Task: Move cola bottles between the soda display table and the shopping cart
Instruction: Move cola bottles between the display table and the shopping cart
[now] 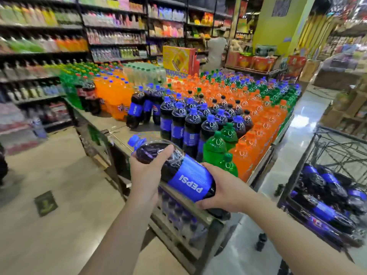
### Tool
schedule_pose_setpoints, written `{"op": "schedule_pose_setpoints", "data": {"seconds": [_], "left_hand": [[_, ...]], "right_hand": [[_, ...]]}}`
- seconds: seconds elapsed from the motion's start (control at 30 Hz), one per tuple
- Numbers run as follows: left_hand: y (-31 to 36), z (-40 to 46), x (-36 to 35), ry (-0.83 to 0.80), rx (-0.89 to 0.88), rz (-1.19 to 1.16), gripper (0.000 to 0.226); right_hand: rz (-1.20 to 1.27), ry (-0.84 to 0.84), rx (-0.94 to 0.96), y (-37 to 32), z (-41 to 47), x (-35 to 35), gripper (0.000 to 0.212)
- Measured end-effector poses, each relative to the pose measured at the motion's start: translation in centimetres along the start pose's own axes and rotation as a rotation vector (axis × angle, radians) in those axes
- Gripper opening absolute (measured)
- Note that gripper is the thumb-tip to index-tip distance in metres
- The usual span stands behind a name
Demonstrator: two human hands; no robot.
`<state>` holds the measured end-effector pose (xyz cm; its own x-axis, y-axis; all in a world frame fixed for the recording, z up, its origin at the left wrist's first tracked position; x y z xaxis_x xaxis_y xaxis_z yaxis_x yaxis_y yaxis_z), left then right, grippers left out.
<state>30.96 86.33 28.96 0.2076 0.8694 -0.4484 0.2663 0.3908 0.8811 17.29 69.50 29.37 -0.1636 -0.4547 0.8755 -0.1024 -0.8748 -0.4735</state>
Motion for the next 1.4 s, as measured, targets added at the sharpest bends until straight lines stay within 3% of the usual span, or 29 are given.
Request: {"op": "schedule_pose_setpoints", "data": {"seconds": [0.13,0.23,0.33,0.5,0.67,0.9,1.03,1.23,1.4], "left_hand": [[2.3,2.4,5.3,0.096,-0.002,-0.004,0.103],[3.5,4.5,8.1,0.140,-0.015,-0.024,0.095],[4.8,7.5,10.5,0.211,-0.045,-0.030,0.083],[6.8,14.4,12.9,0.275,-0.074,-0.020,0.097],[7.7,23.3,13.8,0.323,-0.076,-0.018,0.079],[8.7,35.8,12.1,0.331,-0.065,-0.010,0.080],[8.5,42.1,11.0,0.324,-0.056,0.042,0.091],[7.8,51.5,8.9,0.253,-0.010,0.116,0.109],[5.9,60.6,6.4,0.125,0.069,0.170,0.093]], "right_hand": [[0.008,-0.042,0.084,-4.0,4.7,-2.1,0.100],[0.033,-0.091,0.119,-5.7,8.6,-4.0,0.093],[0.038,-0.130,0.148,-6.6,13.5,-5.9,0.099],[0.043,-0.188,0.185,-7.1,22.9,-8.5,0.098],[0.047,-0.211,0.201,-5.9,32.7,-10.0,0.108],[0.107,-0.196,0.235,-3.5,44.6,-9.9,0.106],[0.163,-0.195,0.172,-0.6,49.8,-10.4,0.090],[0.171,-0.161,0.072,3.5,56.8,-11.1,0.088],[0.193,-0.102,-0.055,7.8,62.3,-11.8,0.089]]}}
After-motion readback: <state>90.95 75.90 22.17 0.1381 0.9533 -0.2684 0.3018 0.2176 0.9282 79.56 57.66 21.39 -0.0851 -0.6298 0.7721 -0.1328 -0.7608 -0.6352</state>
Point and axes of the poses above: each hand's wrist, its own z-axis towards the middle knuckle, its own x-axis out of the back of the hand, y = z × x, the point moved 10 cm from there along z, towards the middle knuckle, and after that the axes turned 4 degrees about x, right-handed, at the moved point
